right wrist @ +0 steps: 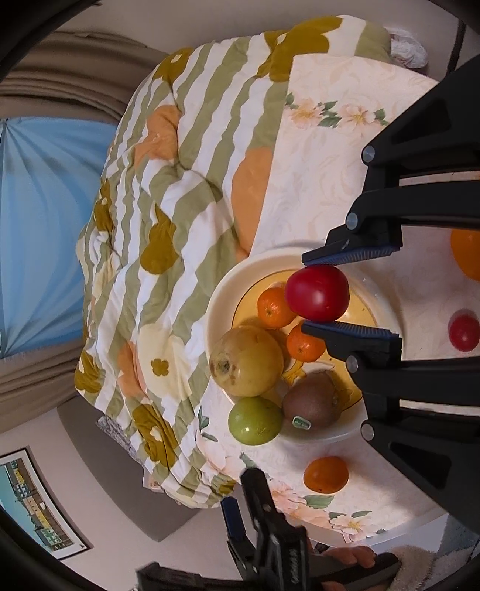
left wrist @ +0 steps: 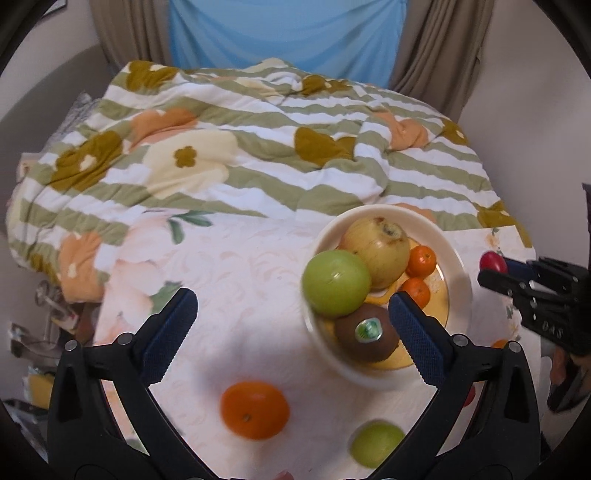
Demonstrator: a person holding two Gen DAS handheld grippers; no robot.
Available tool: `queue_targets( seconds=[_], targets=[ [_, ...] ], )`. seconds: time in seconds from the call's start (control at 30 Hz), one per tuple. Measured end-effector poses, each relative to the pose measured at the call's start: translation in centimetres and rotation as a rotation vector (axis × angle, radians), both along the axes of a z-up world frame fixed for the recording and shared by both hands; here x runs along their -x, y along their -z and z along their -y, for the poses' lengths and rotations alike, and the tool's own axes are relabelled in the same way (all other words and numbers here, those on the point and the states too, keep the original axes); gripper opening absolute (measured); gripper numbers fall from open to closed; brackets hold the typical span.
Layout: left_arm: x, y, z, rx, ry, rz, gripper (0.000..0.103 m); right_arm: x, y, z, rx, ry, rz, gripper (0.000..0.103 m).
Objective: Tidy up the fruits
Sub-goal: 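Lower the red tomato into the bowl and open the right tool, then withdraw both tools from the bowl toward the remaining fruits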
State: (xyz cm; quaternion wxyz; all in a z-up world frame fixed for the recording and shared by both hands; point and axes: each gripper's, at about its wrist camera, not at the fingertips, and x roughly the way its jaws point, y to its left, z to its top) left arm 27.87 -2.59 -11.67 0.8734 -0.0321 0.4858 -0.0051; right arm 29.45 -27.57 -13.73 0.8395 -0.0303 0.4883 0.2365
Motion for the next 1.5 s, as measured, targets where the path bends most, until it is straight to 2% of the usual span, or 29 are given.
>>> queue_targets(
  seconds=[0.2, 0.4, 0.7, 0.73, 0.77, 0.8, 0.83, 0.87, 0.93, 0.97, 1.0, 1.23, 1.5],
  targets=[
    [1.9, 0.0, -1.3, 0.001, -0.044, -0.016, 0.103, -1.1, 1.5, -1.0, -0.019, -0.032, -0.046, 0.027],
    [3.1, 0.7, -2.4, 0.004, -0.084, -0.034, 0.103, -1.7, 2.8, -1.8, 0.017, -0.071, -0.044, 0.027],
    [4.0, 1.4, -3.5, 0.01, -0.136, -0.048, 0.103, -1.7, 3.2, -2.4, 0.065, -0.117, -0.012, 0.028],
    [4.1, 1.4, -3.5, 0.008, -0.138, -0.05, 0.103, -1.6, 3.2, -2.4, 0.071, -0.116, -0.008, 0.033],
    [4.1, 1.5, -3.6, 0.006, -0.14, -0.051, 0.103, -1.5, 3.1, -2.3, 0.076, -0.115, 0.0, 0.048],
    [4.2, 1.4, -3.6, 0.004, -0.143, -0.051, 0.103, -1.4, 3.0, -2.3, 0.075, -0.116, 0.009, 0.056],
    [4.3, 1.4, -3.6, 0.003, -0.145, -0.05, 0.103, -1.3, 2.8, -2.1, 0.07, -0.116, 0.02, 0.073],
    [4.4, 1.3, -3.7, 0.001, -0.147, -0.048, 0.103, -1.2, 2.6, -2.0, 0.065, -0.115, 0.033, 0.085],
    [4.7, 1.0, -3.7, -0.001, -0.149, -0.043, 0.103, -1.0, 2.2, -1.9, 0.065, -0.11, 0.059, 0.091],
    [4.9, 0.8, -3.7, -0.004, -0.15, -0.039, 0.103, -0.9, 2.0, -1.9, 0.068, -0.107, 0.07, 0.099],
    [5.1, 0.6, -3.7, -0.008, -0.149, -0.036, 0.103, -0.8, 1.7, -1.8, 0.071, -0.104, 0.077, 0.103],
    [6.1, -1.4, -3.7, -0.026, -0.134, 0.003, 0.103, 0.4, -0.5, -1.4, 0.062, -0.077, 0.128, 0.103],
    [8.3, -4.1, -4.1, -0.023, -0.088, 0.06, 0.103, 4.0, -4.3, -1.0, 0.089, -0.01, 0.165, 0.103]
  ],
)
